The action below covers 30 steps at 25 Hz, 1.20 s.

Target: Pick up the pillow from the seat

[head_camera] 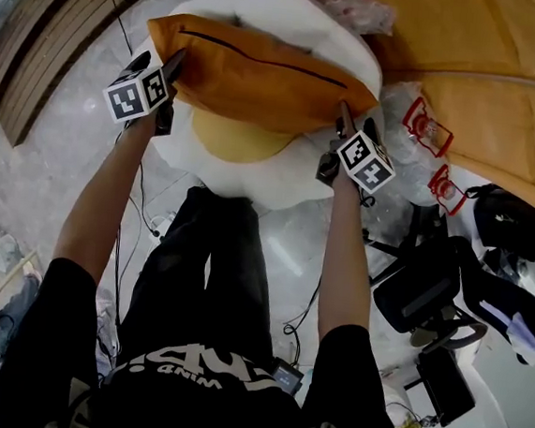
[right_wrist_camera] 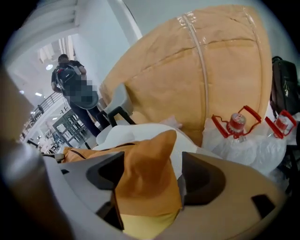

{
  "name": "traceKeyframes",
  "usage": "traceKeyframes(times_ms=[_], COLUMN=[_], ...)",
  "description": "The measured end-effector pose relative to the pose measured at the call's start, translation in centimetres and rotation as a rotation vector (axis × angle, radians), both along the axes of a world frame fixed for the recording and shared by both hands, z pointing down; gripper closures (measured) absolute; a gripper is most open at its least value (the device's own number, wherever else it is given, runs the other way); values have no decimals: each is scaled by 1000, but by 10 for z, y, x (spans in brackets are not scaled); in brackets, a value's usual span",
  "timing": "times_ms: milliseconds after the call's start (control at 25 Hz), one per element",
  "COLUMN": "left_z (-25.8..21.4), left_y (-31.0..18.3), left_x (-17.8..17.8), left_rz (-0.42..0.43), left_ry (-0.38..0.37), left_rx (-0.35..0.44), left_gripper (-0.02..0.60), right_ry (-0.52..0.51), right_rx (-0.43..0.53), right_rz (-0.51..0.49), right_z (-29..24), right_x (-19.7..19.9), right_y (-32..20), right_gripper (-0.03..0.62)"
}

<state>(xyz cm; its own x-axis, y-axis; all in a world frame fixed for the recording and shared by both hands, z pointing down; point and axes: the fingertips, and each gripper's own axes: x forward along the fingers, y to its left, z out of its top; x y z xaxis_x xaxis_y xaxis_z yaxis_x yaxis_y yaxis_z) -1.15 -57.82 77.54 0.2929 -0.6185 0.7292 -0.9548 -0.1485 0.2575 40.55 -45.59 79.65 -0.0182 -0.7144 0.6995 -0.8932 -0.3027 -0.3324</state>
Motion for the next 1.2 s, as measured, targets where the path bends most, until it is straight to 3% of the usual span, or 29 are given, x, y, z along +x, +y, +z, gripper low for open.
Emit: traceKeyframes(times_ms=[240, 520, 760, 880, 960, 1120, 1200], left_z=[21, 21, 22, 28, 33, 46, 49], left_y=[0, -3, -1, 7, 14, 28, 34], left_x=[9, 19, 21, 26, 29, 38, 44], left_rz=[-23, -71, -54, 2, 30, 78, 92], left_ry=[58, 242, 235, 188, 164, 155, 145], left_rx=[-26, -42, -50, -101, -142, -187, -187], left_gripper=[216, 255, 309, 461, 516, 532, 537], right_ry=[-121, -172, -236, -261, -253, -258, -266], right_rx=[18, 71, 70, 5, -47, -146, -134], right_rz=[-4, -26, -24, -52, -82, -60, -45], right_z=[23, 23, 25, 29, 37, 70, 76], right_x=[-4, -14, -18, -26, -34, -34, -31], right_y=[-12, -28, -26, -22, -15, 13, 25], right_gripper=[229, 260, 321, 426, 502, 516, 516])
